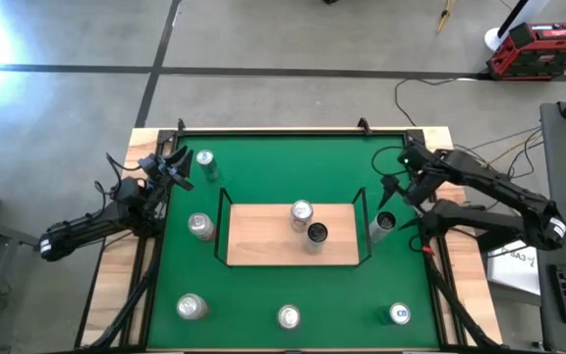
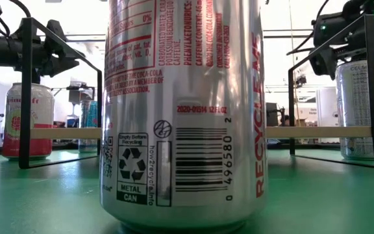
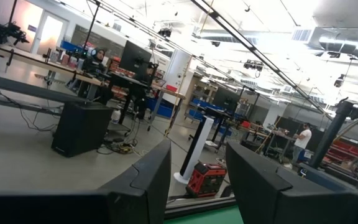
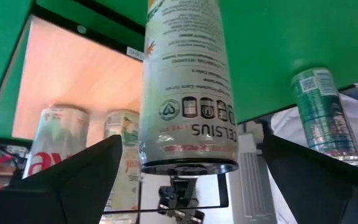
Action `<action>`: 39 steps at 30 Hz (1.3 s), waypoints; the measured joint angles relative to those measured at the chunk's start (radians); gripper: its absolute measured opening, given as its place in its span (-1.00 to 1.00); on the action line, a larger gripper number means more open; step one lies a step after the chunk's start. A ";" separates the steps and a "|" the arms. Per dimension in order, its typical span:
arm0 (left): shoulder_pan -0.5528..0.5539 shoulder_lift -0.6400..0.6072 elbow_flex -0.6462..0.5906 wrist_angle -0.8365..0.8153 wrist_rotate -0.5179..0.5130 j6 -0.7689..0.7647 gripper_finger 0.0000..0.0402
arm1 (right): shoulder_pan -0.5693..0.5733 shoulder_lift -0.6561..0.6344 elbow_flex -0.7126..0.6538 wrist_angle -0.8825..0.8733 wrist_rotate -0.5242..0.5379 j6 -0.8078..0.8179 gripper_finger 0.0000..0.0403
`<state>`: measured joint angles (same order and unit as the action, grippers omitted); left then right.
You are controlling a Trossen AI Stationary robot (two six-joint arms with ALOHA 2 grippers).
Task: Place canned beverage on shelf
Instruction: Put the white-yellow soda can on the shelf
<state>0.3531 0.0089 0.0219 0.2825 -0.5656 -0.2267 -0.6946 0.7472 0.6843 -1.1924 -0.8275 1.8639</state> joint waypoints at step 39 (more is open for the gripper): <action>0.000 0.000 0.000 0.000 0.000 0.000 -0.32 | 0.097 0.093 -0.055 0.182 -0.023 0.272 0.23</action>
<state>0.3527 0.0086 0.0219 0.2825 -0.5656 -0.2264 -0.5980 0.8403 0.6296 -1.0107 -0.8500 2.1364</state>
